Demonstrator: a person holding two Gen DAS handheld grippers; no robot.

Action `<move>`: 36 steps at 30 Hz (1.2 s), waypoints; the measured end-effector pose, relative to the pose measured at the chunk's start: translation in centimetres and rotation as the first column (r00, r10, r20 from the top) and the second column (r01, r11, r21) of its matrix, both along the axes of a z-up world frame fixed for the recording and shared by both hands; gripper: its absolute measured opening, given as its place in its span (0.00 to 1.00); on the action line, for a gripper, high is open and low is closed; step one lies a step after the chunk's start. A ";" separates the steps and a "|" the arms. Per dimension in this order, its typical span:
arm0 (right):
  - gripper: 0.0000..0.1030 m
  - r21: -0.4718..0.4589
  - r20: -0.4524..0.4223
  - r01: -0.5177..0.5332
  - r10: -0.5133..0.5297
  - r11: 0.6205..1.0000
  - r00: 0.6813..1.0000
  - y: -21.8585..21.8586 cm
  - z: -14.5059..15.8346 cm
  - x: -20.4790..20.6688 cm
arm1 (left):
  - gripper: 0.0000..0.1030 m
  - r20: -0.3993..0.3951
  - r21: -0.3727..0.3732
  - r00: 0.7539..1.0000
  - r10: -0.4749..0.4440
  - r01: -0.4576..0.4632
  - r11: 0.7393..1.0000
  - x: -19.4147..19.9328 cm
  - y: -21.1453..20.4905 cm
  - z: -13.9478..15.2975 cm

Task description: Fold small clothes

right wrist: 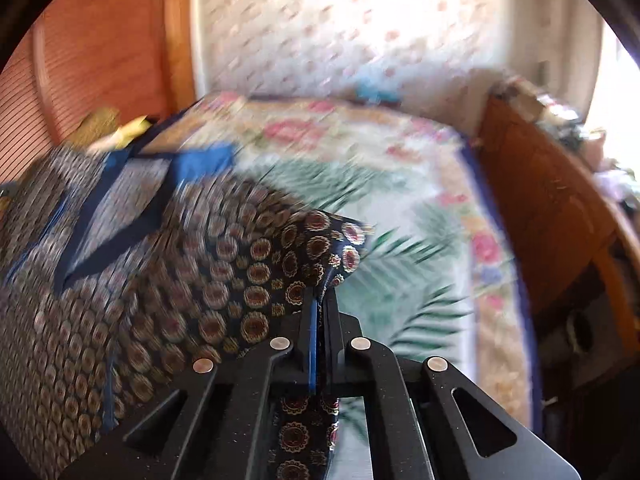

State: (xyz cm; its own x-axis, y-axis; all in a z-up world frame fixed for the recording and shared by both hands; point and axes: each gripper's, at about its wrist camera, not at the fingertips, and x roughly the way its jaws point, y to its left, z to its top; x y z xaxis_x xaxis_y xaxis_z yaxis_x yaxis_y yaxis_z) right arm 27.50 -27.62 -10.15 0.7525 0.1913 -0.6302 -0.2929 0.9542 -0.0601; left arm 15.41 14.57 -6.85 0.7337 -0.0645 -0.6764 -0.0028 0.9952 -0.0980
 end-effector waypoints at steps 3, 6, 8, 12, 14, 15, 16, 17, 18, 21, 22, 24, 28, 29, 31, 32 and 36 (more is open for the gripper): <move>0.02 0.084 -0.025 0.043 -0.041 0.996 0.999 -1.7 0.3 0.9 | 0.54 -0.017 -0.019 1.000 0.007 -0.007 1.000 0.9 0.5 -0.2; 0.01 0.043 -0.035 0.056 -0.055 0.998 0.998 -1.7 -0.4 1.4 | 0.47 -0.030 -0.033 0.999 0.014 -0.015 0.999 1.4 1.1 -0.6; 0.01 0.044 -0.047 0.063 -0.061 0.997 0.997 -1.7 -0.8 1.7 | 0.46 -0.037 -0.050 0.999 0.017 -0.019 0.999 1.8 1.5 -0.8; 0.01 0.038 -0.074 0.051 -0.048 0.998 0.996 -0.8 -0.8 2.8 | 0.39 -0.038 -0.075 0.999 0.008 -0.011 0.997 2.1 1.4 -0.7; 0.01 0.028 -0.082 0.042 -0.040 0.999 0.996 -0.8 -0.7 3.0 | 0.35 -0.038 -0.071 0.999 -0.004 0.001 0.997 2.1 0.9 -0.7; 0.01 0.031 -0.086 0.039 -0.036 0.999 0.996 -0.7 -0.4 3.1 | 0.35 -0.041 -0.070 0.999 -0.008 0.005 0.998 2.2 0.8 -0.8; 0.01 0.036 -0.086 0.037 -0.034 0.999 0.996 -0.9 -0.2 3.1 | 0.34 -0.042 -0.069 0.999 -0.008 0.006 0.998 2.3 0.7 -0.8; 0.01 0.043 -0.084 0.035 -0.031 0.998 0.996 -0.9 -0.1 3.0 | 0.30 -0.043 -0.070 0.999 -0.012 0.009 0.997 2.3 0.6 -0.9; 0.01 0.052 -0.079 0.029 -0.025 0.998 0.997 -1.0 0.0 2.8 | 0.21 -0.041 -0.069 0.999 -0.019 0.016 0.997 2.2 0.4 -0.9; 0.01 0.058 -0.049 0.006 -0.004 0.998 0.999 -0.8 0.6 1.8 | 0.04 0.001 -0.066 0.999 -0.043 0.043 0.997 1.4 -0.2 -0.1; 0.01 0.060 -0.033 -0.003 0.005 0.998 0.999 -0.7 1.0 1.3 | 0.03 0.012 -0.059 0.999 -0.047 0.048 0.997 1.0 -0.5 0.2; 0.01 0.074 -0.003 -0.023 0.024 0.997 1.000 -0.7 1.6 0.2 | 0.02 0.035 -0.046 0.996 -0.082 0.084 0.995 0.0 -1.5 1.0; 0.01 0.108 0.065 -0.055 0.048 0.993 0.997 -0.8 3.3 -3.0 | 0.02 0.095 -0.044 0.986 -0.138 0.143 0.989 -2.6 -3.3 2.4; 0.01 0.123 0.080 -0.062 0.052 0.990 0.995 -1.0 3.6 -3.9 | 0.02 0.112 -0.046 0.981 -0.156 0.162 0.986 -3.5 -3.8 2.7; 0.01 0.169 0.108 -0.075 0.057 0.983 0.993 -1.7 4.1 -6.1 | 0.02 0.138 -0.043 0.974 -0.177 0.185 0.982 -5.5 -4.7 2.9; 0.01 0.186 0.124 -0.085 0.062 0.979 0.990 -2.1 4.1 -7.5 | 0.02 0.146 -0.046 0.972 -0.184 0.192 0.980 -6.4 -5.0 2.8; 0.01 0.221 0.123 -0.099 0.073 0.970 0.990 -3.8 2.9 -11.9 | 0.02 0.157 -0.064 0.976 -0.154 0.166 0.984 -10.0 -4.6 1.1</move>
State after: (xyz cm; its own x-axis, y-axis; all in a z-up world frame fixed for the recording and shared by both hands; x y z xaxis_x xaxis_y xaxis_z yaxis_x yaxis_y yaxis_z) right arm 15.63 -31.38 -7.20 0.7910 0.3863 -0.4745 -0.3783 0.9183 0.1168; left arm 5.38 9.98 -5.74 0.8027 -0.2366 -0.5474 0.1766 0.9711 -0.1608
